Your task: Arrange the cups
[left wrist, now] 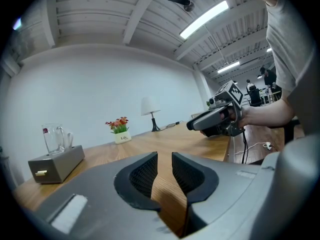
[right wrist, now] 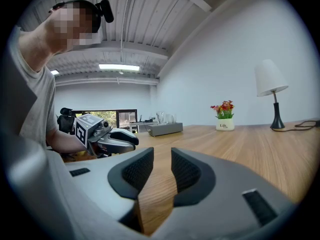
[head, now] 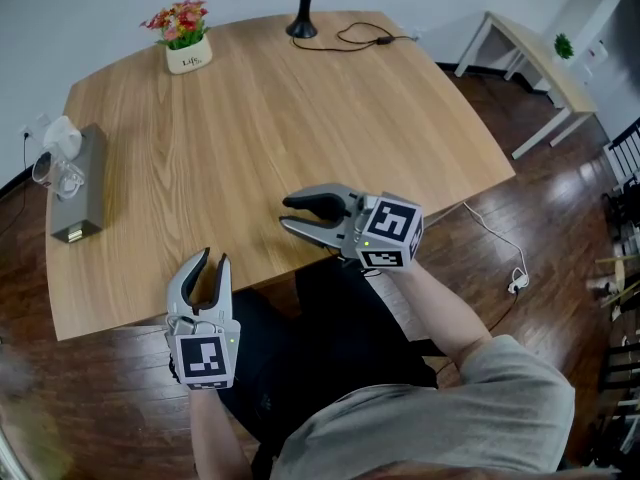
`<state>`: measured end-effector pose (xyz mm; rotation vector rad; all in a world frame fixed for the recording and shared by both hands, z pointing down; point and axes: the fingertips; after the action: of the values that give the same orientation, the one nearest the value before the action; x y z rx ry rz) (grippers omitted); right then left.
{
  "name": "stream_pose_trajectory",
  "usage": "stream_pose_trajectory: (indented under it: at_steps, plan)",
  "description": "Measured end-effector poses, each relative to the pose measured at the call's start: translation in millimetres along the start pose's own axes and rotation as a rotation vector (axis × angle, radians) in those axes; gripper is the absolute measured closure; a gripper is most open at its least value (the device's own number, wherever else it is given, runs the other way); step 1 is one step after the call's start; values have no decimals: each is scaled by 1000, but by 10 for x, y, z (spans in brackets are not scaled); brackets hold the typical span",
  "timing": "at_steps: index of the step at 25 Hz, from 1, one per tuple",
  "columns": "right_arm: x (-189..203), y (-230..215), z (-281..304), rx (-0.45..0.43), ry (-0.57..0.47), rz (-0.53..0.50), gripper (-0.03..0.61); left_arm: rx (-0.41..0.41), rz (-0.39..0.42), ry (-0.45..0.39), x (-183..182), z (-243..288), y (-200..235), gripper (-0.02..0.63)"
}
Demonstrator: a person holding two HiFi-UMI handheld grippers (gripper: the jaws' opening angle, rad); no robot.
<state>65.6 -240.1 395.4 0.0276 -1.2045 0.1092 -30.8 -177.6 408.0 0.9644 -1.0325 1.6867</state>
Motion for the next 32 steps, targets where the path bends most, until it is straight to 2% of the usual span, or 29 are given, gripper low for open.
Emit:
stream_pose_trajectory:
  at_steps: [32]
  plan:
    - [15,-14,8,6,9,6,476,-8,44,5,25,14,-46,517]
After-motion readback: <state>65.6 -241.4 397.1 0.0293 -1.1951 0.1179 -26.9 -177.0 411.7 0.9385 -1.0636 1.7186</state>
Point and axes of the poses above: the fingertips, and each gripper's own axes: z forward along the fingers, y to its left, x out of its underside, and after that the axes turned 10 degrees about y, right-handed
